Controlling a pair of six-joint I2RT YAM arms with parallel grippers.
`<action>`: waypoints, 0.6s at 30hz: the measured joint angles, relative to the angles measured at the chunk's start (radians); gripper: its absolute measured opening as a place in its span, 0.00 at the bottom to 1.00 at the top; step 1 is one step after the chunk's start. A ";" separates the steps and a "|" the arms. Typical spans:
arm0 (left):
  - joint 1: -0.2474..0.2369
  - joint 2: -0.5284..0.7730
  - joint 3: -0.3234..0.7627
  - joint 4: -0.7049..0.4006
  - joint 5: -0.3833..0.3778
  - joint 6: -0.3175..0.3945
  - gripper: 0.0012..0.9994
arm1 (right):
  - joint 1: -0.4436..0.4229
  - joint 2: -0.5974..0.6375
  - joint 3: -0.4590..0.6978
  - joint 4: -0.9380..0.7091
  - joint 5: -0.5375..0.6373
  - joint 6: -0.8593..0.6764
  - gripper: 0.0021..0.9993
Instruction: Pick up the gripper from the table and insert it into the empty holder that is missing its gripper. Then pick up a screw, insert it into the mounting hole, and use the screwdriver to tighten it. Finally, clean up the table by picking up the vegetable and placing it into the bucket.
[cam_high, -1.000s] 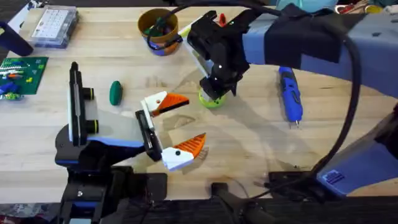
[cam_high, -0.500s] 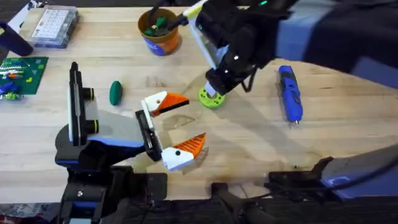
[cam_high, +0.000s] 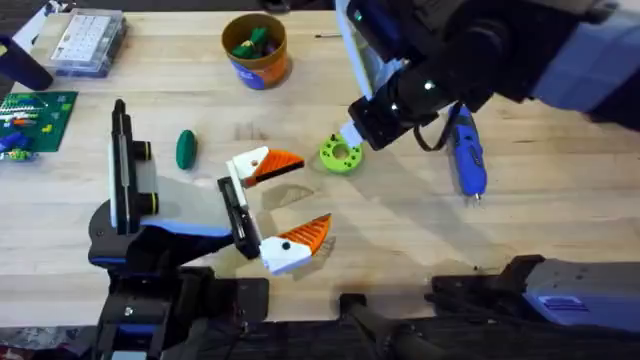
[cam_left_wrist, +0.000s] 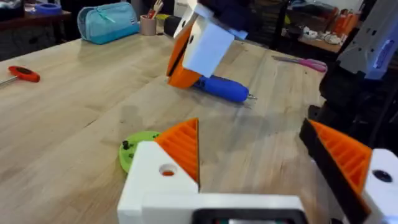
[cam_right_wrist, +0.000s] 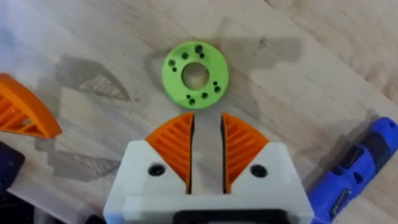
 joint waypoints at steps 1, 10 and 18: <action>0.000 0.000 0.000 0.000 0.000 0.000 0.99 | 0.000 -0.006 -0.007 0.018 0.000 0.002 0.26; 0.000 0.000 0.000 0.000 0.000 0.000 0.99 | 0.000 -0.001 -0.131 0.196 -0.003 0.001 0.26; 0.000 0.000 0.000 0.000 0.000 0.000 0.99 | 0.000 0.020 -0.142 0.238 -0.086 -0.048 0.26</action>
